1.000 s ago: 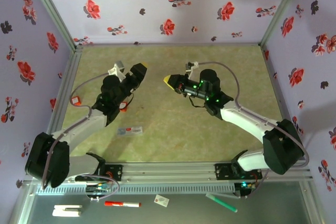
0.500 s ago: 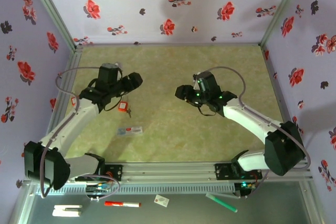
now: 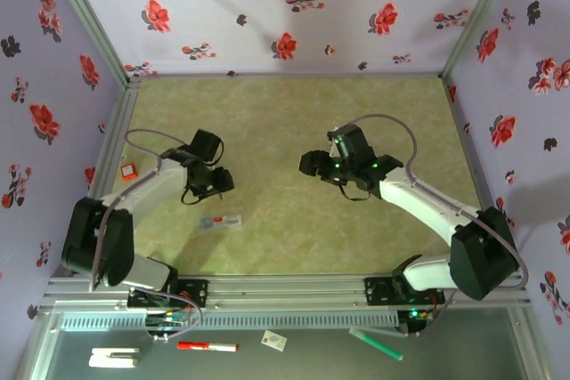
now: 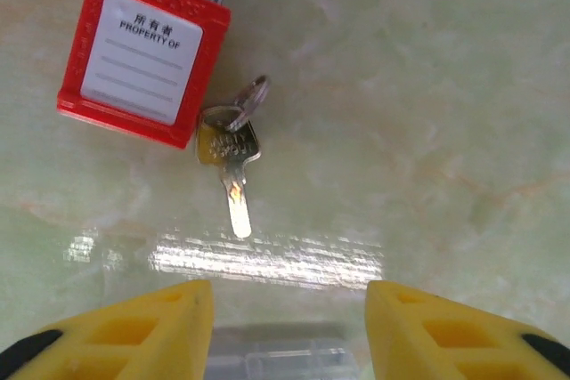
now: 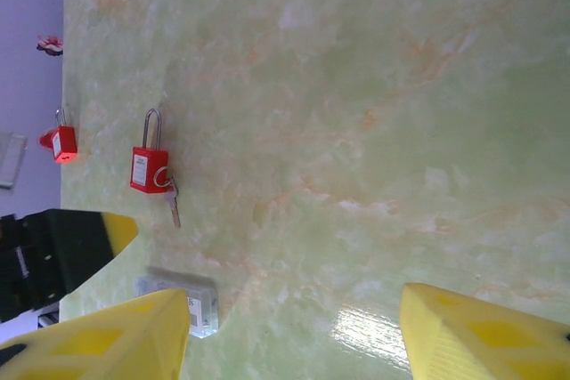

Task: Unlock with the key

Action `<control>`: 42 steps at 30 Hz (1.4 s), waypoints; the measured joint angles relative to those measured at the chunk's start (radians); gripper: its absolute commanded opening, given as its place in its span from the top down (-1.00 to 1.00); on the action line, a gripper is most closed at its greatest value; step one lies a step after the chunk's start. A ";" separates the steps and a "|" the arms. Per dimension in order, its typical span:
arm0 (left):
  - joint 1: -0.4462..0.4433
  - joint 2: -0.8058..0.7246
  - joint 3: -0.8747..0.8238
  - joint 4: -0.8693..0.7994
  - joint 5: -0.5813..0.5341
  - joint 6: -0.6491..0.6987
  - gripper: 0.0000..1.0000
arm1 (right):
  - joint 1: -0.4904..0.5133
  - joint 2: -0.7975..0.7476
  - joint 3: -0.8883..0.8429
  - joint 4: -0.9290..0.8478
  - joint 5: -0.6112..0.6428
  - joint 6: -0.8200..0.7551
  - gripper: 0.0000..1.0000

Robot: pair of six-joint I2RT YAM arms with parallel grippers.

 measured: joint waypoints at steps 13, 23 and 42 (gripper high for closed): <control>-0.034 0.211 0.198 -0.023 -0.161 0.109 0.25 | 0.000 -0.040 -0.017 0.000 0.000 0.000 -0.27; -0.039 0.274 0.214 -0.049 -0.211 0.154 0.22 | 0.000 -0.054 -0.017 -0.001 0.000 0.000 -0.27; -0.057 0.309 0.206 -0.050 -0.290 0.187 0.21 | 0.000 -0.058 -0.030 0.003 0.000 0.001 -0.27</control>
